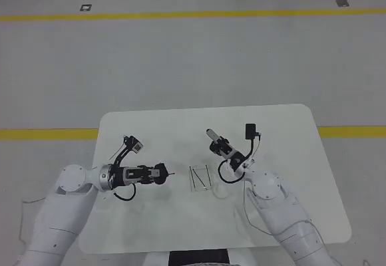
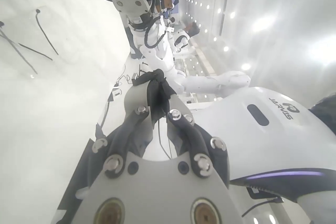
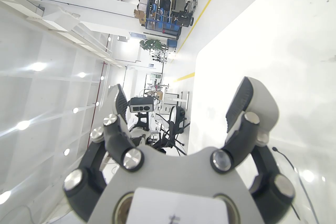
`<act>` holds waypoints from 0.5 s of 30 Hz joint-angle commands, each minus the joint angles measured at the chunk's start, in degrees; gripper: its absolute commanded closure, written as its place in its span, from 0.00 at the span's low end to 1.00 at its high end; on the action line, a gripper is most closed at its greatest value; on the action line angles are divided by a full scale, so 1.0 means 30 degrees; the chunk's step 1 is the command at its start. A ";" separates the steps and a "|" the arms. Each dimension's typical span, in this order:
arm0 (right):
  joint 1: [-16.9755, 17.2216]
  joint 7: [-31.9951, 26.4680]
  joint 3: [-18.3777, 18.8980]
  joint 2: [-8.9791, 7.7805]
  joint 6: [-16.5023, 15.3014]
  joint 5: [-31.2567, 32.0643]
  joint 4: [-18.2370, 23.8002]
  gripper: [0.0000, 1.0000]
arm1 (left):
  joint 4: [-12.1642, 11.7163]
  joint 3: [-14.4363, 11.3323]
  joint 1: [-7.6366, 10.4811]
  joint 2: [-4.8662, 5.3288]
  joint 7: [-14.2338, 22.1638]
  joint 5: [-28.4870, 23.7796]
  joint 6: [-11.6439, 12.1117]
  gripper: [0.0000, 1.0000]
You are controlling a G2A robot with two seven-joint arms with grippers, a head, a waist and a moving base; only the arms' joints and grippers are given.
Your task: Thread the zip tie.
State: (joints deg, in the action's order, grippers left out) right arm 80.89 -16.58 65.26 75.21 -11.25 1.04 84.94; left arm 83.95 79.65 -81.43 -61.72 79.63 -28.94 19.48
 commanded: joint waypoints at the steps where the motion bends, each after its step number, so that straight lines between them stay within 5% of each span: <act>1: 0.0000 0.0000 0.0000 0.0000 0.0000 0.0000 0.0000 0.00 | -0.0012 -0.0004 0.0006 0.0002 0.0002 0.0007 0.0000 1.00; 9: 0.0000 0.0000 0.0000 0.0000 0.0000 0.0000 0.0000 0.00 | -0.0193 0.0181 0.0033 0.0136 -0.0571 0.0688 0.0000 1.00; 15: 0.0000 0.0000 0.0000 0.0000 0.0000 0.0000 0.0000 0.00 | -0.0135 0.1853 -0.0810 0.0629 0.0002 0.1106 0.0000 1.00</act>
State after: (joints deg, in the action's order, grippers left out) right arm 80.89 -16.58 65.26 75.21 -11.25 1.04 84.94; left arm 83.50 84.19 -83.17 -60.16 79.69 -25.70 19.49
